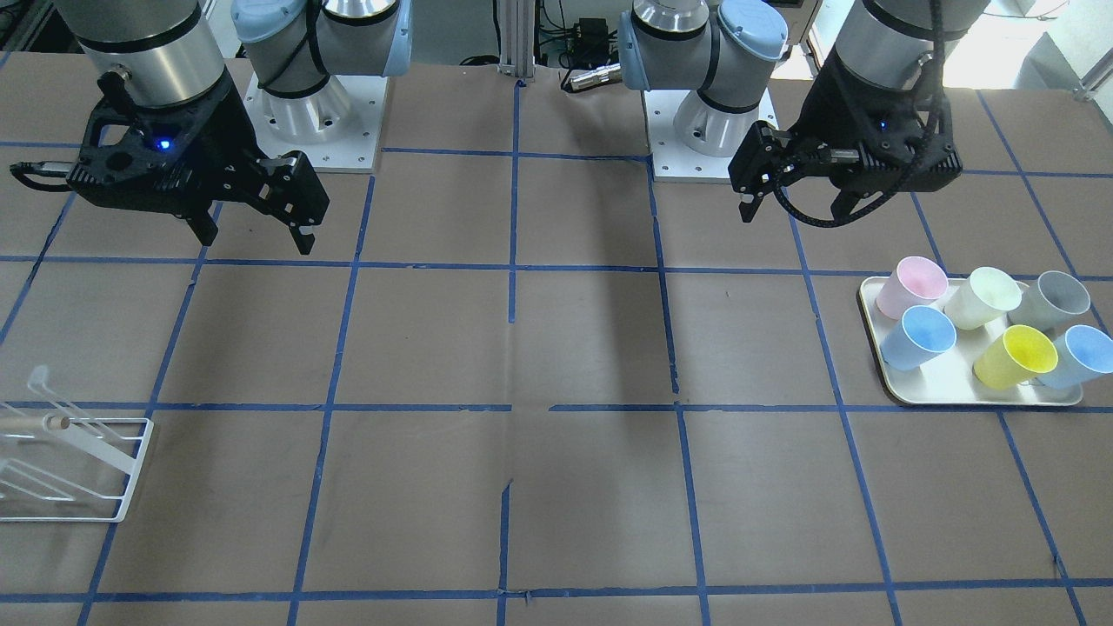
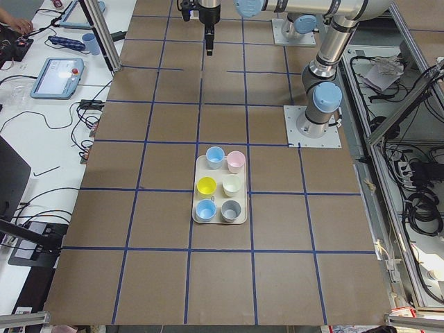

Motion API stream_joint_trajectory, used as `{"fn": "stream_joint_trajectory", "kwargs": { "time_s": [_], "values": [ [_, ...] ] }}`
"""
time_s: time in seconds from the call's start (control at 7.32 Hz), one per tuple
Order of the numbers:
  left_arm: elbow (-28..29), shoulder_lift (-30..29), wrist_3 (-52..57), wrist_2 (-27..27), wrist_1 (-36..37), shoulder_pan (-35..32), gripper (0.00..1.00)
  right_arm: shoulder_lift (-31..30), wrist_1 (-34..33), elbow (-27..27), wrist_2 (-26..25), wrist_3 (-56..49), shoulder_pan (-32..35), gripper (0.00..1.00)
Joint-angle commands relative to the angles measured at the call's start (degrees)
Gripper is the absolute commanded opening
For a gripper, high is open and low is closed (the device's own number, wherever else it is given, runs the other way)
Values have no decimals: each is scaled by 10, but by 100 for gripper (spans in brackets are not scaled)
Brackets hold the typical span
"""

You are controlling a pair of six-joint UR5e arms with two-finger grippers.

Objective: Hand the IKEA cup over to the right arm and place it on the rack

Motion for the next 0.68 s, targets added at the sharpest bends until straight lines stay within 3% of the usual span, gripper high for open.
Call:
{"fn": "stream_joint_trajectory", "kwargs": {
  "time_s": [0.0,0.55],
  "values": [
    [0,1,0,1,0,0,100,2,0,0,0,0,0,100],
    [-11,8,10,1,-2,4,100,4,-4,0,0,-1,1,100]
  ]
}}
